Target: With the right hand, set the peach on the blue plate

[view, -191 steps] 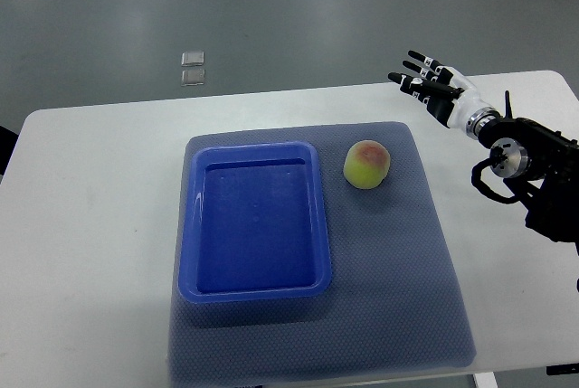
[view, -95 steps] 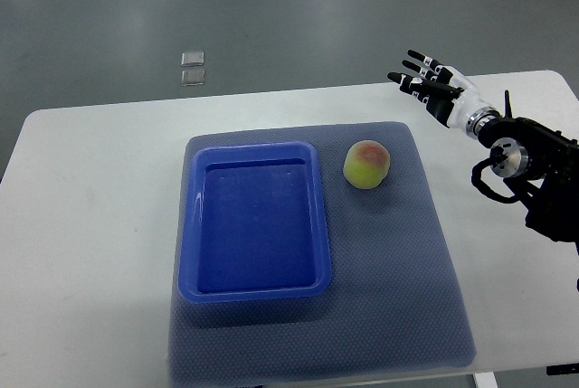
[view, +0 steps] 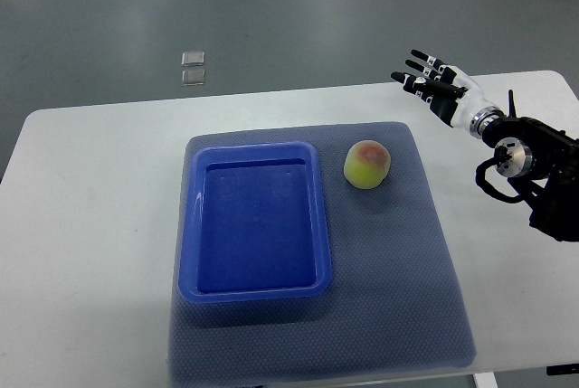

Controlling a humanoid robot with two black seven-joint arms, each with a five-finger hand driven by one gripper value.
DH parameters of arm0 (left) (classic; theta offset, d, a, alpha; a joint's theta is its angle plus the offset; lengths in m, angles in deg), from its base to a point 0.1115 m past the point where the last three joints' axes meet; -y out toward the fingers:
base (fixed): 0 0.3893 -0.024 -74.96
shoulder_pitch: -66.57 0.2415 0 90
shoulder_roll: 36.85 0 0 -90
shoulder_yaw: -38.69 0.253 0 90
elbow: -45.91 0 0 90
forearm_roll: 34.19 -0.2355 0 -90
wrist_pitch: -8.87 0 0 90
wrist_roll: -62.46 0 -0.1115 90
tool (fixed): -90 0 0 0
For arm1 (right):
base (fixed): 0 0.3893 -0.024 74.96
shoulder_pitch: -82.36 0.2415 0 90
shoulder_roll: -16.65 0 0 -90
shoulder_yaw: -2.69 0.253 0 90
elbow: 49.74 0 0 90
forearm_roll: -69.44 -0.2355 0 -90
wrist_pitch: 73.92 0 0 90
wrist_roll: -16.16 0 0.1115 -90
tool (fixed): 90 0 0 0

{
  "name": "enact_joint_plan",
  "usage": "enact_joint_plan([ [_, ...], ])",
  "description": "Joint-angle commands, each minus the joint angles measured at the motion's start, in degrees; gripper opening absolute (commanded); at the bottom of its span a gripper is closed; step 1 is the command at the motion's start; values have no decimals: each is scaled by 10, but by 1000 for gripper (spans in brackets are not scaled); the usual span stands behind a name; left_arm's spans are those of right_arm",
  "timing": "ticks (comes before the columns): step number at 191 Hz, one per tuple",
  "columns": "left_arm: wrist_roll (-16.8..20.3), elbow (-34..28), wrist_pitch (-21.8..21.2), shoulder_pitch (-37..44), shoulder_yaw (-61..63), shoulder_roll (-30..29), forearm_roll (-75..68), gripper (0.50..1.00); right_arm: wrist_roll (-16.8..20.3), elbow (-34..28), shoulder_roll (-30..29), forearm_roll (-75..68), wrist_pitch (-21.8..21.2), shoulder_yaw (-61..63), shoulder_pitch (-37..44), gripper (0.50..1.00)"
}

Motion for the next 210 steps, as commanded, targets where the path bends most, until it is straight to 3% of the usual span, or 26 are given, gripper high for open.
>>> enact_joint_plan([
  [1, 0, -2, -1, 0, 0, 0, 0, 1000, 0, 0, 2, 0, 0, 1, -2, 928],
  [128, 0, -2, -1, 1, 1, 0, 0, 1000, 0, -2, -2, 3, -2, -2, -5, 928],
  [195, 0, 5, 4, 0, -1, 0, 0, 1000, 2, -2, -1, 14, -22, -7, 1, 928],
  [210, 0, 5, 4, 1, -2, 0, 0, 1000, 2, -3, 0, 72, -43, -7, 5, 928],
])
